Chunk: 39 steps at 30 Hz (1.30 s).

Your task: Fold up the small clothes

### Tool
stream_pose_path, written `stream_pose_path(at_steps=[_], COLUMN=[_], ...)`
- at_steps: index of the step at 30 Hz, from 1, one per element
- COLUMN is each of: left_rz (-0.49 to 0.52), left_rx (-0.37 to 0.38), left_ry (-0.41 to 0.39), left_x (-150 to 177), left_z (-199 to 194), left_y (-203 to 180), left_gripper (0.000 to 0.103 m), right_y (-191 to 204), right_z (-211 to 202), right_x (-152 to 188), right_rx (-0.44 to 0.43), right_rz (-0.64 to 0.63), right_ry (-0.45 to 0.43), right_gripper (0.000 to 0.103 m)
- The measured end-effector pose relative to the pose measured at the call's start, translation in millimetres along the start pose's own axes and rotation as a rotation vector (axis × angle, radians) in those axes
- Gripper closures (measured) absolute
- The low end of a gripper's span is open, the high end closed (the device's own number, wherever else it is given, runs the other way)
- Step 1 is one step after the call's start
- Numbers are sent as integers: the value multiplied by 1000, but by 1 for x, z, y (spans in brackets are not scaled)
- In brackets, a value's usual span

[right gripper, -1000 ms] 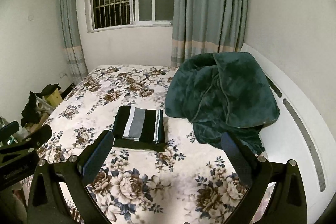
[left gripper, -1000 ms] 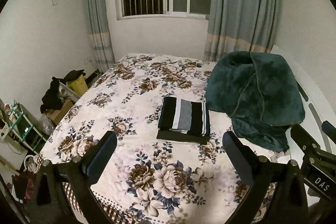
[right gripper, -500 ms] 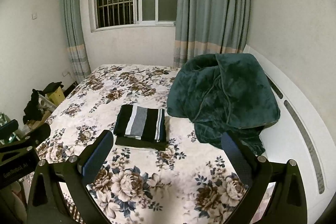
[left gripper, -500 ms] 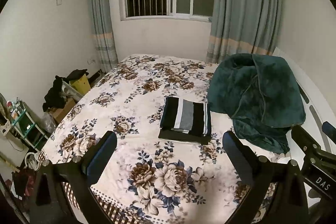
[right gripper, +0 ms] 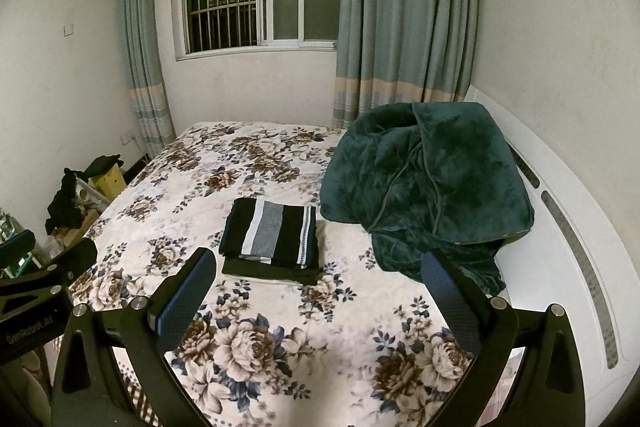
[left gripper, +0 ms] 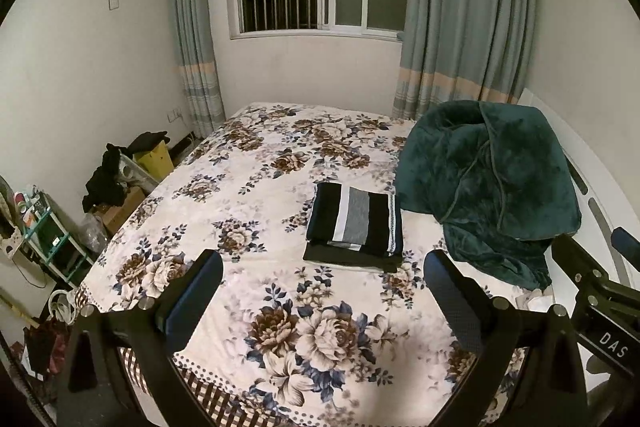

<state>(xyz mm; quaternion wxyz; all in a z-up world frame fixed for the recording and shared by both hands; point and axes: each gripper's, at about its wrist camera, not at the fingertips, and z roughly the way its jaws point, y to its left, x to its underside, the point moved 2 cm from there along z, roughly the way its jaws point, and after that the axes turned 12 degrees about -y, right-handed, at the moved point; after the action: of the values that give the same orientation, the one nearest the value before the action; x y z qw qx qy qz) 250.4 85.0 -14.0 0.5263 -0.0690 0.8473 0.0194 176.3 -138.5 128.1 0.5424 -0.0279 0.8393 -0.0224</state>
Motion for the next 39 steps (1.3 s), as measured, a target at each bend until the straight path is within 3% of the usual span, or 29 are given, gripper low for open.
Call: stream_pose_path(at_steps=[39], left_rz=[7], left_rx=[-1], left_ry=[3], left_x=[5], left_z=[-15], left_y=[12], left_gripper=[0], right_y=[10], right_z=[-4], right_x=[2], right_rx=[-9], right_rz=[0], right_ry=[-2], right_gripper=[0])
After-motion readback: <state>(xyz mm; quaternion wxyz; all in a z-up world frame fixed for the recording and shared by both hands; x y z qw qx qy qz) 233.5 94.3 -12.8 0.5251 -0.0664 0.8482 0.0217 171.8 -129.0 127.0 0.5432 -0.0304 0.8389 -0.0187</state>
